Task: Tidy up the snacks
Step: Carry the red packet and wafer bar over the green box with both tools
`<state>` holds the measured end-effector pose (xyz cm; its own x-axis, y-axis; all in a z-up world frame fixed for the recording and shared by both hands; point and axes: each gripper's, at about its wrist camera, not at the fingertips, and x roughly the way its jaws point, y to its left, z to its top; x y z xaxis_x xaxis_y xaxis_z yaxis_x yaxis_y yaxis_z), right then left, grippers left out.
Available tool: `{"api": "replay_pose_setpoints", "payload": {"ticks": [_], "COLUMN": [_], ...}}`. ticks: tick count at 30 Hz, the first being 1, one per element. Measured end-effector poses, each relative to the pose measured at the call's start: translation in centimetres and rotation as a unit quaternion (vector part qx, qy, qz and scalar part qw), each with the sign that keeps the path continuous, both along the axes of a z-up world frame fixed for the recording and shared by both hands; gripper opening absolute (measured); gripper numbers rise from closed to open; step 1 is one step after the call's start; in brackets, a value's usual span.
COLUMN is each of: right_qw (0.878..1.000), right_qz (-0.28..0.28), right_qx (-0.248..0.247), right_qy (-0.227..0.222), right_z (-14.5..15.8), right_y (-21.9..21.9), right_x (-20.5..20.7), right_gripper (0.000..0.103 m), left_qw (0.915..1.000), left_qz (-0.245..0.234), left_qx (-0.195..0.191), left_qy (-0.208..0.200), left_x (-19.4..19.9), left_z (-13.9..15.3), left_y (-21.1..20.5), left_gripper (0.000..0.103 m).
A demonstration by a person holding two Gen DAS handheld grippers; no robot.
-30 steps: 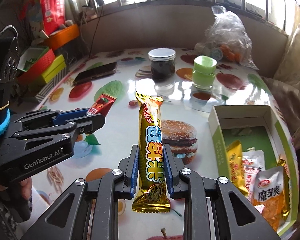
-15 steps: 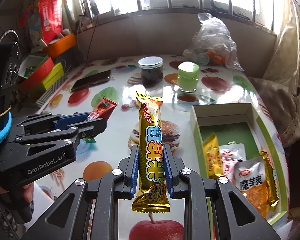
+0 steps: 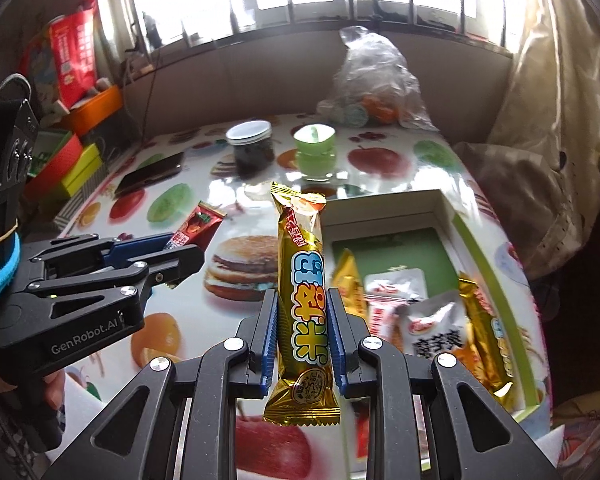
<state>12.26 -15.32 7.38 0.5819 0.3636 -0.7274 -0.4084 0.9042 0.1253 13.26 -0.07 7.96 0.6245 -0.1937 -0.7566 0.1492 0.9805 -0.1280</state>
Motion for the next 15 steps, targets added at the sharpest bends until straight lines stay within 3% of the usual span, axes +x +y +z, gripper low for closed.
{"api": "replay_pose_setpoints", "payload": {"ticks": [15], "right_qw": [0.999], "right_qz": [-0.051], "right_qx": [-0.007], "right_qy": [0.01], "right_z": [-0.8], "right_y": [-5.2], "right_x": [1.0], "right_gripper": [0.022], "left_qw": [0.9993], "left_qz": [-0.036], "left_qx": [-0.001], "left_qy": [0.015], "left_x": [2.0], "left_z": [-0.6], "left_y": [-5.1], "left_gripper": [0.027]}}
